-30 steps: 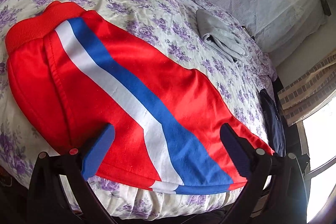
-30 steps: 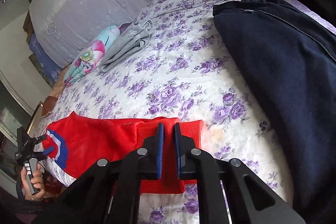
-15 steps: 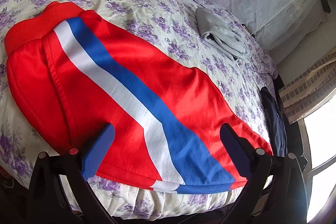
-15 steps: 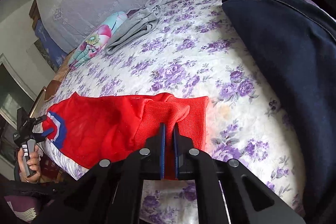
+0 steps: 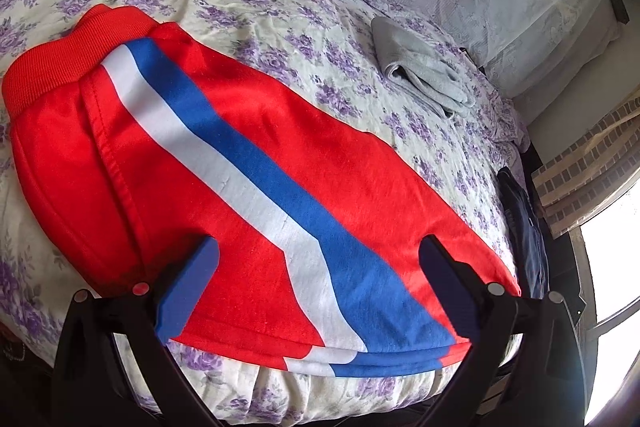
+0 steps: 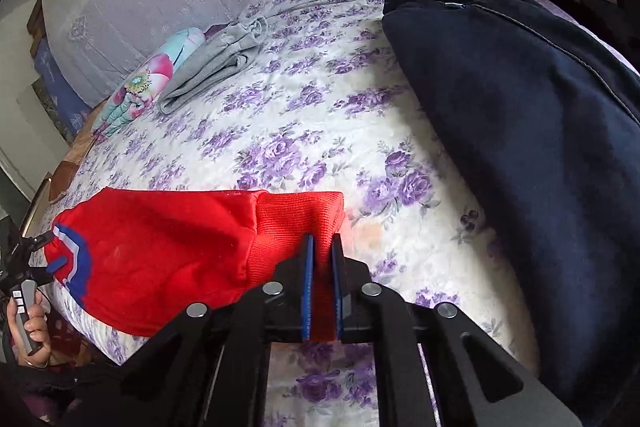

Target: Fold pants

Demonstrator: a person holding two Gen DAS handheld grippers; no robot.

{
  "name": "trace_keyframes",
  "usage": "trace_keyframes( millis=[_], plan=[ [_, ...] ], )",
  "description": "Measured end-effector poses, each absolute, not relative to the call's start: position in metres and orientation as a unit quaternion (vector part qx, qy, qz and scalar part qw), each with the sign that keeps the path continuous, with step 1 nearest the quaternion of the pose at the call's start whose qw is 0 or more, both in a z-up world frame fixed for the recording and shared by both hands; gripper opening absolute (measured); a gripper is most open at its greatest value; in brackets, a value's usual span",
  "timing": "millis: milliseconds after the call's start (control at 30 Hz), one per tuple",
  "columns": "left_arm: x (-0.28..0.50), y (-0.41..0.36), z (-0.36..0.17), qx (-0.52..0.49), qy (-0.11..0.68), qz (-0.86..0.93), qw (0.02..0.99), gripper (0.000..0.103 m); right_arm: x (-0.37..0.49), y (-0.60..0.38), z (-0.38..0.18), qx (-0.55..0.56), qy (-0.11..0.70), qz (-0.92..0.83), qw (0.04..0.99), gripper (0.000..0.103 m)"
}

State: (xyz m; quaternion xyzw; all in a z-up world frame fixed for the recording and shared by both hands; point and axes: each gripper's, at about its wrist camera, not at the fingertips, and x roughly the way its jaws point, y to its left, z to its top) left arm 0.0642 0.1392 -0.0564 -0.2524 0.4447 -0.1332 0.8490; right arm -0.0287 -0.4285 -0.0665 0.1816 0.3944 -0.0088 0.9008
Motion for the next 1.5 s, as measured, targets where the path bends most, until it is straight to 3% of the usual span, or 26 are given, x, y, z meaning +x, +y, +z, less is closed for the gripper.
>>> trace_keyframes(
  millis=[33,133,267,333,567,833,867,900,933,967,1167,1267,1400,1433,1500],
  plan=[
    [0.064,0.142,-0.056,-0.253,0.444,-0.13,0.849,0.097,-0.033,-0.433,-0.065,0.19,0.387,-0.013,0.902,0.034],
    [0.059,0.153,-0.052,-0.24,0.441,-0.105,0.859,0.097,-0.05,-0.445,-0.058,0.221,0.372,-0.022,0.901,0.04],
    [0.051,0.166,-0.052,-0.249,0.441,-0.113,0.855,0.096,-0.079,-0.447,-0.062,0.307,0.351,0.005,0.885,0.061],
    [0.047,0.169,-0.052,-0.245,0.438,-0.109,0.858,0.097,-0.087,-0.441,-0.074,0.365,0.345,0.032,0.864,0.065],
    [0.045,0.164,-0.05,-0.246,0.436,-0.11,0.859,0.098,-0.073,-0.406,-0.096,0.439,0.329,0.091,0.831,0.067],
    [0.042,0.174,-0.051,-0.282,0.43,-0.135,0.847,0.098,-0.046,-0.389,-0.093,0.43,0.294,0.047,0.852,0.069],
    [0.041,0.175,-0.051,-0.284,0.429,-0.137,0.847,0.098,-0.042,-0.388,-0.092,0.426,0.291,0.045,0.855,0.066],
    [0.041,0.175,-0.051,-0.285,0.429,-0.139,0.846,0.098,-0.039,-0.384,-0.09,0.416,0.295,0.047,0.859,0.054],
    [0.041,0.176,-0.051,-0.285,0.428,-0.141,0.846,0.098,-0.036,-0.378,-0.087,0.403,0.302,0.064,0.862,0.014],
    [0.04,0.176,-0.051,-0.285,0.427,-0.143,0.846,0.098,-0.038,-0.37,-0.079,0.378,0.301,0.057,0.874,0.012],
    [0.037,0.185,-0.054,-0.303,0.423,-0.16,0.839,0.098,-0.069,-0.285,0.016,0.139,0.219,0.044,0.965,0.011],
    [0.038,0.186,-0.054,-0.312,0.421,-0.165,0.836,0.098,-0.048,-0.22,0.039,0.018,0.235,0.086,0.968,0.011],
    [0.034,0.192,-0.052,-0.328,0.415,-0.168,0.832,0.098,-0.008,-0.115,0.011,-0.135,0.306,0.152,0.93,0.013],
    [0.032,0.195,-0.051,-0.331,0.412,-0.166,0.832,0.098,-0.001,-0.09,-0.008,-0.175,0.332,0.165,0.912,0.017],
    [0.028,0.201,-0.051,-0.337,0.407,-0.161,0.834,0.098,0.003,-0.056,-0.051,-0.237,0.37,0.182,0.88,0.035]
  ],
)
